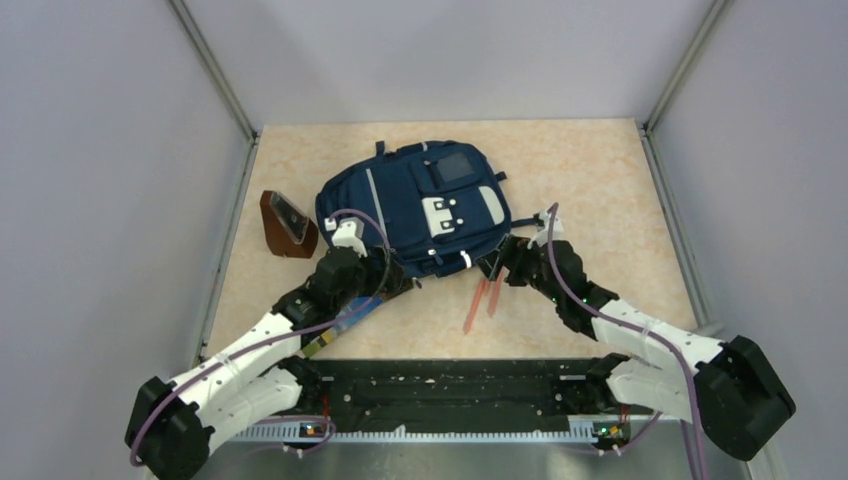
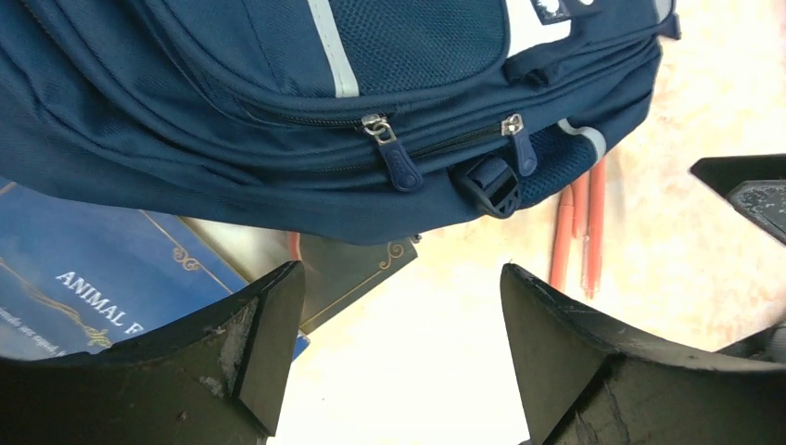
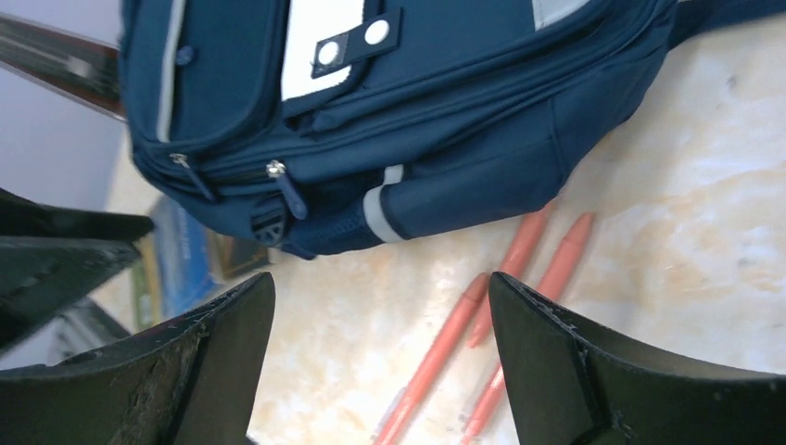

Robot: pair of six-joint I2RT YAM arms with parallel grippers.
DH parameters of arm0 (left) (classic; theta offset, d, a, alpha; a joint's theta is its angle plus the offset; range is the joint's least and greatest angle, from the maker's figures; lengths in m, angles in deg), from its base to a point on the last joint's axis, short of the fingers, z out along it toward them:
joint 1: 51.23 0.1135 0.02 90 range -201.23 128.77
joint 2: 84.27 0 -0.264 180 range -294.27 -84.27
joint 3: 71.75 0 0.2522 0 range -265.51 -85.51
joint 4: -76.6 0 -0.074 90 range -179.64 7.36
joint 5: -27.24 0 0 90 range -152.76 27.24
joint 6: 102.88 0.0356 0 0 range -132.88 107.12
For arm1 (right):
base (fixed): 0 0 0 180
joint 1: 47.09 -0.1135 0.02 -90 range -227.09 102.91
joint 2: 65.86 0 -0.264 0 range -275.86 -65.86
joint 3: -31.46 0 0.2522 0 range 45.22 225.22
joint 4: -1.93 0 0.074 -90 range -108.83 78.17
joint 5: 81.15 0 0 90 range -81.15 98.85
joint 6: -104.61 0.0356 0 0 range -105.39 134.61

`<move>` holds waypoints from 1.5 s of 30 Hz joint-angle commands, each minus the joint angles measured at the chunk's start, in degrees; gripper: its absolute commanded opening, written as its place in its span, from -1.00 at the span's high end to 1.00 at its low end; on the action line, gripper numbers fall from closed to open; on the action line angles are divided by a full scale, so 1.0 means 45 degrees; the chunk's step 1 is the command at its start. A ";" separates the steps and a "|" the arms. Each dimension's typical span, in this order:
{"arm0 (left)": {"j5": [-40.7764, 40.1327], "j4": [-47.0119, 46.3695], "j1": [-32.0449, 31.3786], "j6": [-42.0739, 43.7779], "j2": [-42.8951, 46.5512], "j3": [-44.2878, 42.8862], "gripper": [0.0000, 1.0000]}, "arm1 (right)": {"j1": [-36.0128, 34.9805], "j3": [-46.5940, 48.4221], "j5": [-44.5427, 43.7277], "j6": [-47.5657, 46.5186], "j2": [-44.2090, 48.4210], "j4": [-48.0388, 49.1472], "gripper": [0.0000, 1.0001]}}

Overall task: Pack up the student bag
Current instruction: Adjust the student bag at the center of the board, then unzip the student bag at the center of the board.

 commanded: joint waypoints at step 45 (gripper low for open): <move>-0.1170 -0.5966 -0.2605 -0.0851 0.1274 0.3251 -0.63 | -0.0145 0.2414 0.0499 0.3648 -0.4437 0.4933 1.00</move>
